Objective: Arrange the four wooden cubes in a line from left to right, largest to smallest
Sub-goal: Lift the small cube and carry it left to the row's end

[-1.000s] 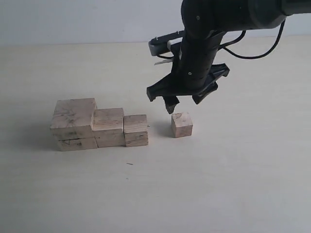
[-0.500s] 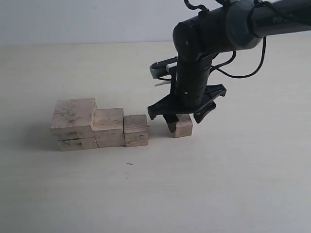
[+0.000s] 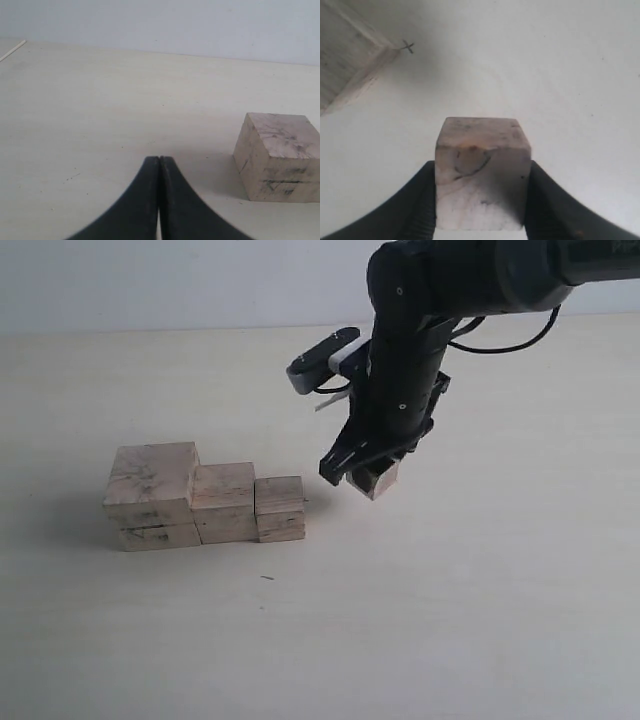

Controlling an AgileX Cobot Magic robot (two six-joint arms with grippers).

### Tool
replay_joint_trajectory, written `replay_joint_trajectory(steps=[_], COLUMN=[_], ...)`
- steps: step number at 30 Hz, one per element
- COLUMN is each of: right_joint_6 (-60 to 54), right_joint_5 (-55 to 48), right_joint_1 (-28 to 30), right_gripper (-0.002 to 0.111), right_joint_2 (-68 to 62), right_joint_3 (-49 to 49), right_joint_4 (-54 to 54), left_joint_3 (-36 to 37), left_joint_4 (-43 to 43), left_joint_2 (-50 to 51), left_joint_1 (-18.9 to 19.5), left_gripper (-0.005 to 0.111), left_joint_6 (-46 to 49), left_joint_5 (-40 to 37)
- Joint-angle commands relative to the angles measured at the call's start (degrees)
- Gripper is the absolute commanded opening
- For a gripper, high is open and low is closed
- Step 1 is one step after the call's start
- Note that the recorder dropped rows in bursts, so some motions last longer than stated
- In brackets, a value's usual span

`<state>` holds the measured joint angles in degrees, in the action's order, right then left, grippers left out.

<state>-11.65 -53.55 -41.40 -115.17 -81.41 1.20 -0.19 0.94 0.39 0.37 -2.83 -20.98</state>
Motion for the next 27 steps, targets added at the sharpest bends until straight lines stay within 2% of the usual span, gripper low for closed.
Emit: replay_joint_trajectory(steps=[1, 4, 9, 13, 17, 22, 27], right_joint_6=[-13.5, -24.4, -28.2, -35.8, -39.8, -41.2, -55.0], right_joint_5=[-0.6, -0.3, 1.6, 2.4, 2.8, -0.2, -4.9], right_joint_1=[0.0, 0.0, 0.0, 0.5, 2.9, 6.9, 8.8], right_gripper=[0.0, 0.0, 0.0, 0.0, 0.0, 0.0, 0.0], right_joint_2=[1.8, 1.1, 0.3, 0.4, 0.4, 0.4, 0.4], right_joint_3=[-0.1, -0.1, -0.1, -0.1, -0.1, -1.7, -3.3], right_joint_4=[0.1, -0.2, -0.2, -3.1, -10.6, -12.2, -16.2], left_joint_3=[0.2, 0.2, 0.2, 0.2, 0.2, 0.2, 0.2], left_joint_4=[-0.1, -0.1, -0.1, -0.1, -0.1, -0.1, -0.1], left_joint_2=[-0.4, -0.4, -0.4, -0.4, -0.4, -0.4, -0.4], left_joint_1=[-0.4, -0.4, -0.4, -0.4, -0.4, -0.4, -0.4], left_gripper=[0.0, 0.0, 0.0, 0.0, 0.0, 0.0, 0.0], left_joint_6=[-0.4, -0.4, -0.4, -0.4, -0.4, -0.4, -0.4], left_joint_5=[0.7, 0.7, 0.7, 0.7, 0.7, 0.7, 0.7])
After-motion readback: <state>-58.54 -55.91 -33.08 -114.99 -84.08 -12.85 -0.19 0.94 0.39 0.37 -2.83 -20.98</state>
